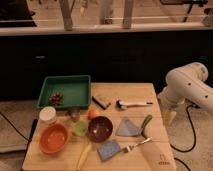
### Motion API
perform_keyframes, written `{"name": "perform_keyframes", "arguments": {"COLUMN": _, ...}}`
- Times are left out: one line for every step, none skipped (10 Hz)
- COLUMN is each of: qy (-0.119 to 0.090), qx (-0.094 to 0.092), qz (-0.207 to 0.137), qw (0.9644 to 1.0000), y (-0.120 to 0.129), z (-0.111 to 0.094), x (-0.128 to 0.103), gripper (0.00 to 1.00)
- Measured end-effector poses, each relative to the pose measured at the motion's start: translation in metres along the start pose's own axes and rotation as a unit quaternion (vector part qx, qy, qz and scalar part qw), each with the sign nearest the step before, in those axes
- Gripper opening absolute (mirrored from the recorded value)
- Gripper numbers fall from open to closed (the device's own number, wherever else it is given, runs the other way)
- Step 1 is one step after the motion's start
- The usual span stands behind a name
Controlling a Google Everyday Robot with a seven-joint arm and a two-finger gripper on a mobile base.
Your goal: Wipe table surface with brush
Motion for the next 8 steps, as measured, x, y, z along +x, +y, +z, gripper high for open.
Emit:
{"name": "perform_keyframes", "arguments": {"qy": 0.000, "qx": 0.000, "qz": 0.000, "qw": 1.0000, "y": 0.0000, "z": 0.0000, "x": 0.0000, "gripper": 0.80}}
{"name": "perform_keyframes", "arguments": {"qy": 0.000, "qx": 0.000, "qz": 0.000, "qw": 1.0000, "y": 0.0000, "z": 0.0000, "x": 0.0000, "gripper": 0.80}}
{"name": "perform_keyframes", "arguments": {"qy": 0.000, "qx": 0.000, "qz": 0.000, "qw": 1.0000, "y": 0.0000, "z": 0.0000, "x": 0.0000, "gripper": 0.80}}
{"name": "perform_keyframes", "arguments": {"qy": 0.000, "qx": 0.000, "qz": 0.000, "qw": 1.0000, "y": 0.0000, "z": 0.0000, "x": 0.0000, "gripper": 0.80}}
{"name": "perform_keyframes", "arguments": {"qy": 0.000, "qx": 0.000, "qz": 0.000, "qw": 1.0000, "y": 0.0000, "z": 0.0000, "x": 0.0000, "gripper": 0.80}}
{"name": "perform_keyframes", "arguments": {"qy": 0.000, "qx": 0.000, "qz": 0.000, "qw": 1.0000, "y": 0.0000, "z": 0.0000, "x": 0.0000, "gripper": 0.80}}
{"name": "perform_keyframes", "arguments": {"qy": 0.000, "qx": 0.000, "qz": 0.000, "qw": 1.0000, "y": 0.0000, "z": 0.0000, "x": 0.0000, "gripper": 0.80}}
{"name": "perform_keyframes", "arguments": {"qy": 0.000, "qx": 0.000, "qz": 0.000, "qw": 1.0000, "y": 0.0000, "z": 0.0000, "x": 0.0000, "gripper": 0.80}}
